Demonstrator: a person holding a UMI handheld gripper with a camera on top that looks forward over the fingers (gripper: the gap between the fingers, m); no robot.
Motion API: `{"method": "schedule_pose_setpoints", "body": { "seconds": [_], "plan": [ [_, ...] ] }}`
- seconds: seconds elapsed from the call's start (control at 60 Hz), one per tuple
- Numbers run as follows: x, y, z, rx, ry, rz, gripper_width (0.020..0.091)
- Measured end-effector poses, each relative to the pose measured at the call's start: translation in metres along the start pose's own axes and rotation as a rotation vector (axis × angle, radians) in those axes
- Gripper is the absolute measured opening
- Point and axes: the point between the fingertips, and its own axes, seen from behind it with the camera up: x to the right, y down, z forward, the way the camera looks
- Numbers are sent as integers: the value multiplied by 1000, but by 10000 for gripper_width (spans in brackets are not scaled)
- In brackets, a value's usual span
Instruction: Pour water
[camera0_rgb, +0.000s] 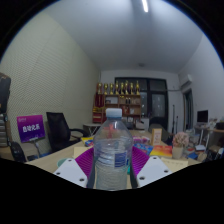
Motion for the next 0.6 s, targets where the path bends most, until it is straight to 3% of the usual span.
{"method": "schedule_pose_setpoints", "body": {
  "seconds": [0.2,0.233,0.267,0.35,0.467,0.533,0.567,0.6],
  "plan": [
    [19,41,3,-76,5,32,510],
    [10,54,5,-86,10,5,541],
    [16,50,3,-49,-8,-10,519],
    [19,49,1,-35,-4,0,543],
    [19,54,-1,-47,-10,-1,667],
    [17,63,-6,-125,-39,-17,769],
    [12,69,-11,-157,-66,-17,853],
    [7,71,-18,-175,-92,-3,857]
  ]
}}
